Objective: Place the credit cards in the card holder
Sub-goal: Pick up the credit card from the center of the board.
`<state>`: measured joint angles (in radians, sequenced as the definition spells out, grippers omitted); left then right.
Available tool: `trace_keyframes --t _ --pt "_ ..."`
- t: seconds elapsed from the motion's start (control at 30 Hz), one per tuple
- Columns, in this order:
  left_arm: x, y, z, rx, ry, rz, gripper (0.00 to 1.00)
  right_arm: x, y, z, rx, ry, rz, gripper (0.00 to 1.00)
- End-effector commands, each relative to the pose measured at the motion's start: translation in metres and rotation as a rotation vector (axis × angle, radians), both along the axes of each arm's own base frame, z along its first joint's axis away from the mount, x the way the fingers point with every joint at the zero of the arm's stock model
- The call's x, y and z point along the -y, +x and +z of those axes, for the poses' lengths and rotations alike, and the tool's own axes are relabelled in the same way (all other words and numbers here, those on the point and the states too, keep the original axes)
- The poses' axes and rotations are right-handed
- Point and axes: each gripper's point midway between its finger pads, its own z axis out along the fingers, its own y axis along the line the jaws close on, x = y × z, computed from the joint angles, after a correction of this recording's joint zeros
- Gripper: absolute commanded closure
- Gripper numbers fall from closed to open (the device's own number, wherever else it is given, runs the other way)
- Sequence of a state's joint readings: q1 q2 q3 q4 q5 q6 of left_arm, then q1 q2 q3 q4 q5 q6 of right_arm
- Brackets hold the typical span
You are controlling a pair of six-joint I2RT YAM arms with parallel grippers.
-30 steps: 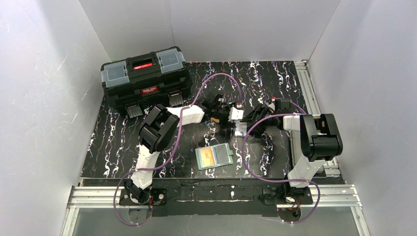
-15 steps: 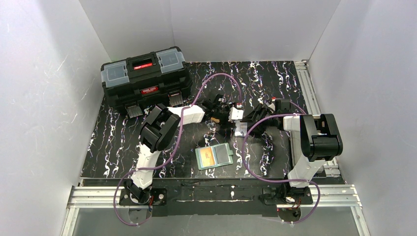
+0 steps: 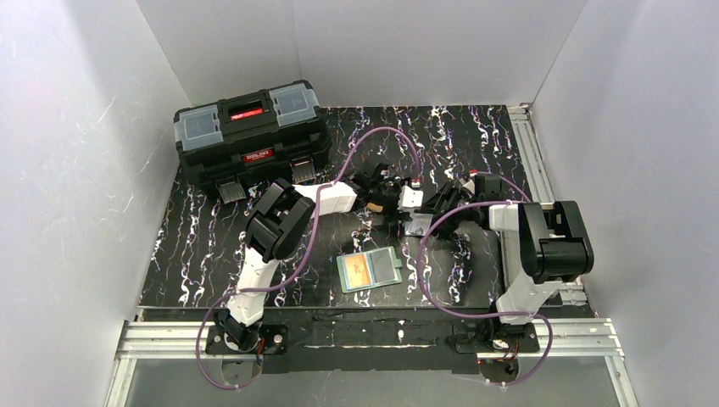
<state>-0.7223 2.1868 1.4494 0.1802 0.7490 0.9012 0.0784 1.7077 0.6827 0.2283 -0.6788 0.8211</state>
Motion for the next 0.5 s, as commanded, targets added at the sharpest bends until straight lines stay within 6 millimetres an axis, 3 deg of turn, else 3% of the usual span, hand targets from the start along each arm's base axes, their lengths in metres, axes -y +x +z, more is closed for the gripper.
trace_keyframes --t 0.0,0.33,0.47 --pt "0.007 -0.010 -0.004 -0.026 0.001 -0.037 0.39 0.021 -0.038 -0.049 -0.174 -0.174 -0.045 0.30" --pt "0.012 -0.011 -0.007 -0.036 0.002 -0.035 0.39 0.033 -0.050 -0.045 -0.169 -0.242 -0.079 0.37" --pt "0.014 -0.012 -0.007 -0.039 0.001 -0.036 0.39 0.035 -0.050 -0.045 -0.162 -0.256 -0.087 0.54"
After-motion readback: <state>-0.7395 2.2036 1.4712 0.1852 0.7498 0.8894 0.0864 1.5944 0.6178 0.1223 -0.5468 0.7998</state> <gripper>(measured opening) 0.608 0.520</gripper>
